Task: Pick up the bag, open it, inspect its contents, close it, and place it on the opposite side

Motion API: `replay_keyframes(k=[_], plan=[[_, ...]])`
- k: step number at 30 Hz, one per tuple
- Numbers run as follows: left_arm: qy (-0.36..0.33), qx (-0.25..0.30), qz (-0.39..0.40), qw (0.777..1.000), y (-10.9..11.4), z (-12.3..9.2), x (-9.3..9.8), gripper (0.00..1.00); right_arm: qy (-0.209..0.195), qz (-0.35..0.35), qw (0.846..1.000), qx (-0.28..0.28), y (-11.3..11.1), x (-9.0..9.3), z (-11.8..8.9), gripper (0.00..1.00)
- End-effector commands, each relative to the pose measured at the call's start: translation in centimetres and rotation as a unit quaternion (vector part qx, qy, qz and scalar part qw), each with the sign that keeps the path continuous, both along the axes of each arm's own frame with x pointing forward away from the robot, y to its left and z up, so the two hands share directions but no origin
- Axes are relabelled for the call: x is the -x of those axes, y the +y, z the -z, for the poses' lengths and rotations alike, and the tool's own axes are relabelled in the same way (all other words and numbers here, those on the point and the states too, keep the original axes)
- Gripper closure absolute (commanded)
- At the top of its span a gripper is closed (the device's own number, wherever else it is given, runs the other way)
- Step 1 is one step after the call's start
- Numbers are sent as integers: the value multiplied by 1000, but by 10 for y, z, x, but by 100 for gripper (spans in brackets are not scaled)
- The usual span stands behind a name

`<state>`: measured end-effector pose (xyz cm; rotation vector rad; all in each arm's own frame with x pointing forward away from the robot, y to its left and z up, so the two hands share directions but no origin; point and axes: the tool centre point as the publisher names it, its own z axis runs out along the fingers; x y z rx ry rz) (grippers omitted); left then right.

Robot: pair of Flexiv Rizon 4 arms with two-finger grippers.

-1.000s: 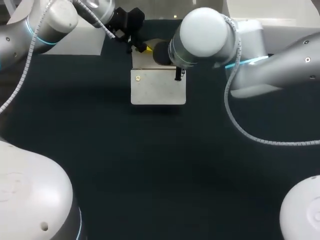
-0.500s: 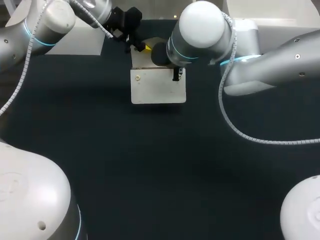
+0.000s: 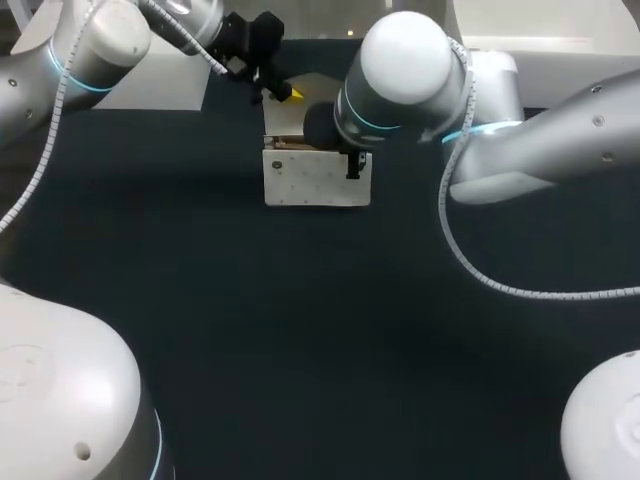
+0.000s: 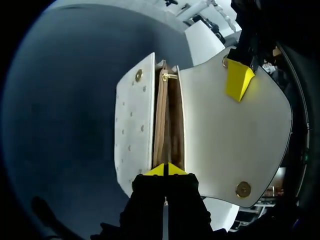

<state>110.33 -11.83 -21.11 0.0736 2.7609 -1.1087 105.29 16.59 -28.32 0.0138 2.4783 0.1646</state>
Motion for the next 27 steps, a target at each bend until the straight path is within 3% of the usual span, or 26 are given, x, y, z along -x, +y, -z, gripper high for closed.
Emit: replay_keyframes(k=[1, 8, 17, 27], plan=[[0, 7, 1, 1000, 0, -2, 0, 100, 1, -6, 1000, 0, -1, 7, 2, 100], [1, 11, 10, 1000, -2, -4, 4, 100, 1, -8, 1000, -1, 0, 7, 2, 100], [-3, 13, 18, 1000, -2, -6, 10, 100, -20, -8, 1000, 14, 2, -11, -8, 100], [15, 22, 18, 999, -2, -4, 10, 100, 3, -28, 999, 30, 9, -10, 4, 100]])
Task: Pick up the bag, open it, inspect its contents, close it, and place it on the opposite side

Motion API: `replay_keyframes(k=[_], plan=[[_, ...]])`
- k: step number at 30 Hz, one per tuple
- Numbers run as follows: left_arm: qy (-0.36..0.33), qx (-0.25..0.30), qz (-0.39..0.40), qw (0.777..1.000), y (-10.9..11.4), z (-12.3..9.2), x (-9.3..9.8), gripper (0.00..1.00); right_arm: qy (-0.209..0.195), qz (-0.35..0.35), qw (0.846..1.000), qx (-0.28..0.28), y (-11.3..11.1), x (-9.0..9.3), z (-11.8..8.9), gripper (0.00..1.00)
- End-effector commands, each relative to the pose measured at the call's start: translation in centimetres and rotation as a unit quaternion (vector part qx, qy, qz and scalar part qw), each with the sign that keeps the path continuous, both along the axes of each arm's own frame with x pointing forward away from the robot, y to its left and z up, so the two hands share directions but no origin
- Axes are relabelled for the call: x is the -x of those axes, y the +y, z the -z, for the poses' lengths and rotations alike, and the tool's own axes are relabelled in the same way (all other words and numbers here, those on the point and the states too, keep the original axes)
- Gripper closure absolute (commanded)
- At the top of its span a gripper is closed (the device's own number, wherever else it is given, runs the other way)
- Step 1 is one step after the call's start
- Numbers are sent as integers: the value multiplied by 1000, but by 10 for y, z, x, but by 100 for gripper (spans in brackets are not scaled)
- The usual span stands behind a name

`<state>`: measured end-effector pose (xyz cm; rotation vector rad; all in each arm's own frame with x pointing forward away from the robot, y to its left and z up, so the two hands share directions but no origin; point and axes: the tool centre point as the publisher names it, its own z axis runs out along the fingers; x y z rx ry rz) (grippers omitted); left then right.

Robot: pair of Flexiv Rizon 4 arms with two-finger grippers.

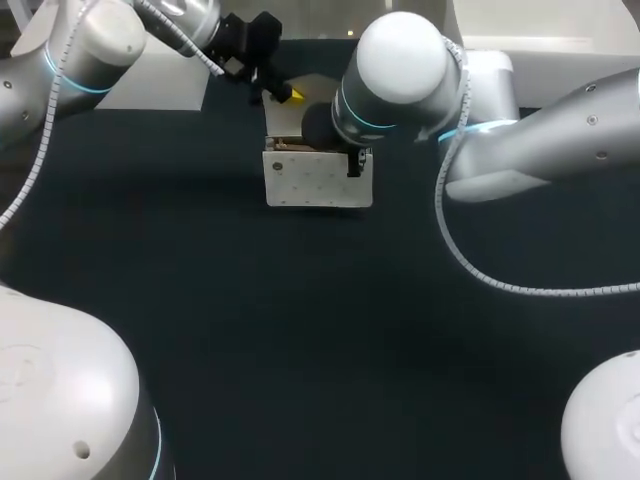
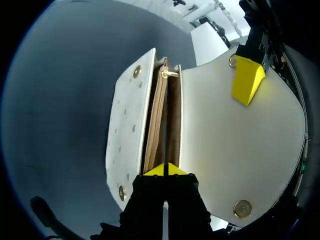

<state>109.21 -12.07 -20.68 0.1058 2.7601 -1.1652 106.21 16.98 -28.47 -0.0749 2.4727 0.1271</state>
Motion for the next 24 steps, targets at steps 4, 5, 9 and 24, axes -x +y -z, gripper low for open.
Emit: replay_keyframes(k=[4, 5, 9, 24], plan=[[23, 12, 5, 1000, 1, 2, -2, 100, 24, -5, 1000, 15, 5, 3, 9, 100], [24, 12, 5, 1000, 1, 2, -3, 100, 27, -5, 999, 17, 4, 3, 11, 100], [38, 10, 5, 999, 1, 5, -2, 100, 44, -2, 999, 23, 1, 6, 18, 100], [63, 16, 27, 998, 2, 9, -1, 100, 81, -5, 996, 23, -2, 7, 38, 0]])
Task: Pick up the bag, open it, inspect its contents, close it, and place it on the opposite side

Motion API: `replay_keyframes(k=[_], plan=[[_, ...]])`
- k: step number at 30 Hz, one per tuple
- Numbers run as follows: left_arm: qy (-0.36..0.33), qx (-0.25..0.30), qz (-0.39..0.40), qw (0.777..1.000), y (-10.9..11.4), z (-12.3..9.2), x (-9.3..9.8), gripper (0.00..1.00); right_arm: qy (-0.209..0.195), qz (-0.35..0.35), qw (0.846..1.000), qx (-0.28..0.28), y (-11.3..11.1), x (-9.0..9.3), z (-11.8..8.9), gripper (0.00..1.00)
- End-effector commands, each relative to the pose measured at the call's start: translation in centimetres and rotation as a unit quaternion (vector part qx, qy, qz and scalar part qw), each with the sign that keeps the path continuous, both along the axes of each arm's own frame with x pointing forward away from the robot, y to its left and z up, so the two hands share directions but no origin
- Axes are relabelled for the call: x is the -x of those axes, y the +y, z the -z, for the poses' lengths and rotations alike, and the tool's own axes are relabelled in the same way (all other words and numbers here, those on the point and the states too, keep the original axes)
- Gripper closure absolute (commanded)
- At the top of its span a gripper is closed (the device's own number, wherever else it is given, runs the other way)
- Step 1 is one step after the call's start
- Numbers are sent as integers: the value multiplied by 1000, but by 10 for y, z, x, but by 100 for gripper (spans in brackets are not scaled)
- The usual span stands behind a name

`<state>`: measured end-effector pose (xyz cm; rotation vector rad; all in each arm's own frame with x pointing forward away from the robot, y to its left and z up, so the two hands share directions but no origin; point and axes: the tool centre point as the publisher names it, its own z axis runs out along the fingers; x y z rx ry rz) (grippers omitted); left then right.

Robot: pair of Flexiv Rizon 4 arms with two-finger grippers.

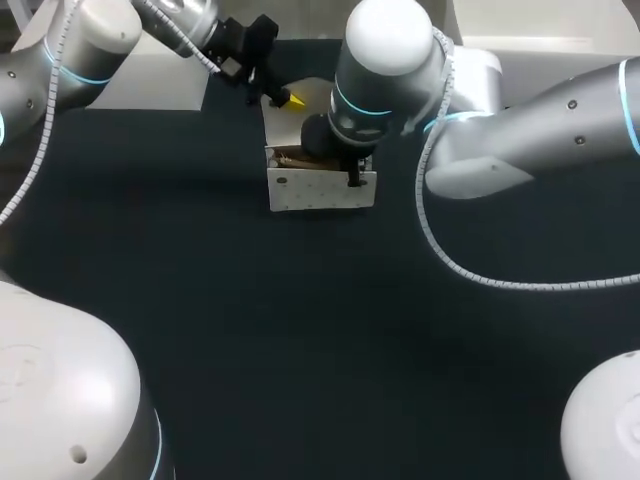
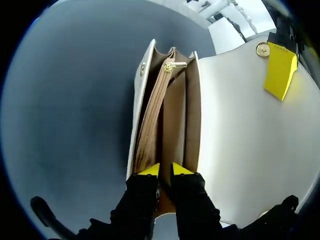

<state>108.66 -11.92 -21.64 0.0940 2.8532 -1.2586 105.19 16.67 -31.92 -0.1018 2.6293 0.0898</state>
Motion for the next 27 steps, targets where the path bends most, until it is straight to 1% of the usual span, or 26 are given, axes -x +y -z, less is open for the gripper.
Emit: replay_keyframes(k=[1, 27], plan=[[5, 2, 9, 1000, 1, 0, -6, 100, 5, 1, 1000, 2, 2, -3, 5, 0], [-1, 2, 32, 999, -4, 1, -5, 100, 12, 4, 1000, -1, 1, -8, 7, 0]])
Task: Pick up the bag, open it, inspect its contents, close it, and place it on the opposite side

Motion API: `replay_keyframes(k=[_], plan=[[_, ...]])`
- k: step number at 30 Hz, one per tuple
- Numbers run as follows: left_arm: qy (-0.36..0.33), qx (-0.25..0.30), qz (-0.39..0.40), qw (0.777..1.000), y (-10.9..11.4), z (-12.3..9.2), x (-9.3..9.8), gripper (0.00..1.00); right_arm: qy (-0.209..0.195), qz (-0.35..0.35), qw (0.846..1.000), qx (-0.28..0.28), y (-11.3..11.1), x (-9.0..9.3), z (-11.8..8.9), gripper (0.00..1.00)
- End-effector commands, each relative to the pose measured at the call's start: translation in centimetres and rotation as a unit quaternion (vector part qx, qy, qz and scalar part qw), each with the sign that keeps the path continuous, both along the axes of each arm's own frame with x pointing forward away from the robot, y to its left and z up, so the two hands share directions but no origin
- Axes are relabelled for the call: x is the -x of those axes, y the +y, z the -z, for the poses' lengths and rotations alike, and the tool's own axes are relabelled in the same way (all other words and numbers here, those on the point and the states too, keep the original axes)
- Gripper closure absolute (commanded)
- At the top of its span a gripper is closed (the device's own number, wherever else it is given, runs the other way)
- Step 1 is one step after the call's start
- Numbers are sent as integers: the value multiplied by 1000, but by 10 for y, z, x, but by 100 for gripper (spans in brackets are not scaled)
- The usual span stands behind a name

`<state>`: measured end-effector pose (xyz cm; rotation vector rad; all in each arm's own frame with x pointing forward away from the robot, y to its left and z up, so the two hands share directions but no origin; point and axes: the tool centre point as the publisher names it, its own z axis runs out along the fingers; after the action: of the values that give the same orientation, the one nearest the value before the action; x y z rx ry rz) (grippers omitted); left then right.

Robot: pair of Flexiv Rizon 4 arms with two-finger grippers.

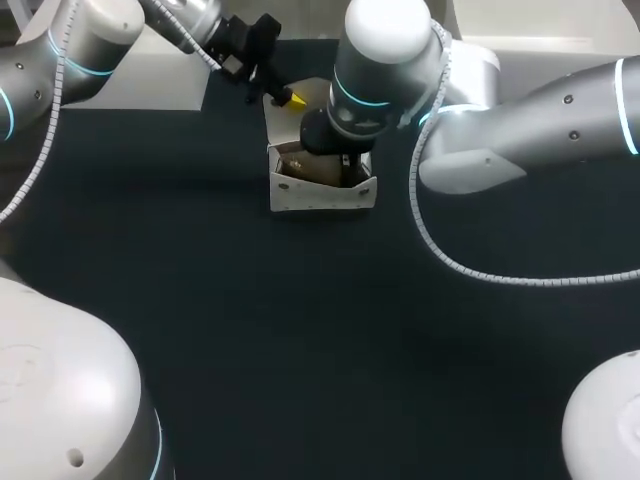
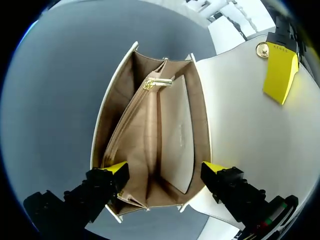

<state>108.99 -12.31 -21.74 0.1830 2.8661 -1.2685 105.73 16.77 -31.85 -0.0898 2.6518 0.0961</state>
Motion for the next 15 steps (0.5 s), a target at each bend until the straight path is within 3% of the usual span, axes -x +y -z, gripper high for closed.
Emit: replay_keyframes(k=[1, 15], plan=[[1, 2, 2, 1000, 0, 0, -2, 100, 0, 0, 1000, 2, 0, -3, 7, 0], [0, 2, 3, 1000, -1, 0, -1, 100, -2, -1, 1000, 2, 0, -4, 6, 0]])
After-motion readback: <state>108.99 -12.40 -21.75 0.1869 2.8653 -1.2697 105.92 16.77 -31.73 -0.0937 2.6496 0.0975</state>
